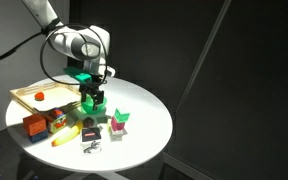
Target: Remove the plum from the crate and put it on the table
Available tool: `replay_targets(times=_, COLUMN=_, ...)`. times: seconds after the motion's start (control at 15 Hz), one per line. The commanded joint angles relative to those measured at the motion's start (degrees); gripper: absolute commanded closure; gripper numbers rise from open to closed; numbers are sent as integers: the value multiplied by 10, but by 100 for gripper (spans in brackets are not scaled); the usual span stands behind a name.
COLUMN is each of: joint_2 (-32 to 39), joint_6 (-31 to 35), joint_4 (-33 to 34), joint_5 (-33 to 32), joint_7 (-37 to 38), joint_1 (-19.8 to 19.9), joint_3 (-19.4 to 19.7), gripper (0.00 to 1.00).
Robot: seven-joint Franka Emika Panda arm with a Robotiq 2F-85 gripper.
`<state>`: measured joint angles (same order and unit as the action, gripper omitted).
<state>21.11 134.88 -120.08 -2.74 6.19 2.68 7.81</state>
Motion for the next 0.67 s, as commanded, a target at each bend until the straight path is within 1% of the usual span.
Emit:
replay_targets(times=0.0, joint_2=-50, joint_6=-27, joint_4=-28, joint_5=-6, joint_7=-37, joint_1=5, joint_3=-15, gripper=0)
replay_targets(times=0.27, joint_2=-82, joint_6=-55, joint_4=-44, joint_5=-3, joint_7=-57, joint_1=4, joint_3=-26, gripper=0)
replay_targets(times=0.6, joint_2=-129, joint_6=-92, joint_4=-75, joint_5=-12, joint_7=-44, joint_1=-1, joint_3=-31, gripper=0)
